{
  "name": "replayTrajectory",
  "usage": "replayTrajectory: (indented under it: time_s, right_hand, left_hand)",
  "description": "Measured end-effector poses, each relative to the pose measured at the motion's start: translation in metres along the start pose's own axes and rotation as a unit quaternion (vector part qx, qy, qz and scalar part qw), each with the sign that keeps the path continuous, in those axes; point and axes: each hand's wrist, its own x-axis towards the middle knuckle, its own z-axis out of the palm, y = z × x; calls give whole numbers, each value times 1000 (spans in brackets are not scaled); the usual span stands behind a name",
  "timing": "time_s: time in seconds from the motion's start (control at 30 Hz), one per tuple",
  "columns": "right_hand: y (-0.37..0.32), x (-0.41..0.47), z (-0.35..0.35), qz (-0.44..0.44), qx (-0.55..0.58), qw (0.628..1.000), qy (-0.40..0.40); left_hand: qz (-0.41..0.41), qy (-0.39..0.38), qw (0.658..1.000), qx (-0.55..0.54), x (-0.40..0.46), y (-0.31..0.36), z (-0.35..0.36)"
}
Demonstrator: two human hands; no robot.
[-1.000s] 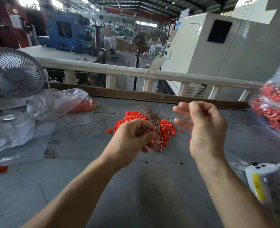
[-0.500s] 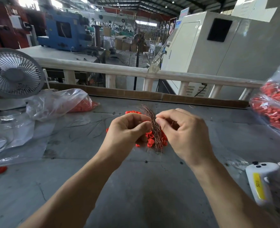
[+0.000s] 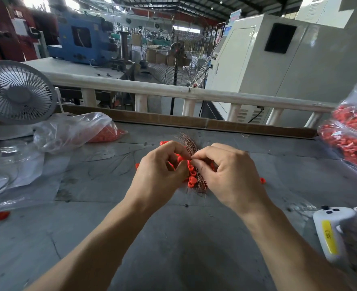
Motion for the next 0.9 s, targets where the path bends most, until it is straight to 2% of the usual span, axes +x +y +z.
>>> replayTrajectory:
  time_s: [0.27,0.4,0.63,0.77,0.9]
  right_hand:
    - [-2,-1,-1,13,28,999,-17]
    - [-2,-2,0,29,63,997,-27]
    - [-2,-3,9,85,141,986,-32]
    - [1,-3,10,107,167,980,-23]
    - [12,-2,4,135,174,975,-13]
  left_hand:
    - [3,19,999,39,-1,-1,0]
    - [-10,44,999,20,-1,0,2]
    - [-40,72,996,-46,-1,0,7]
    - [-59,40,991,-117,-1,1,5]
    - [-132,46,958,-251,5,-2,0]
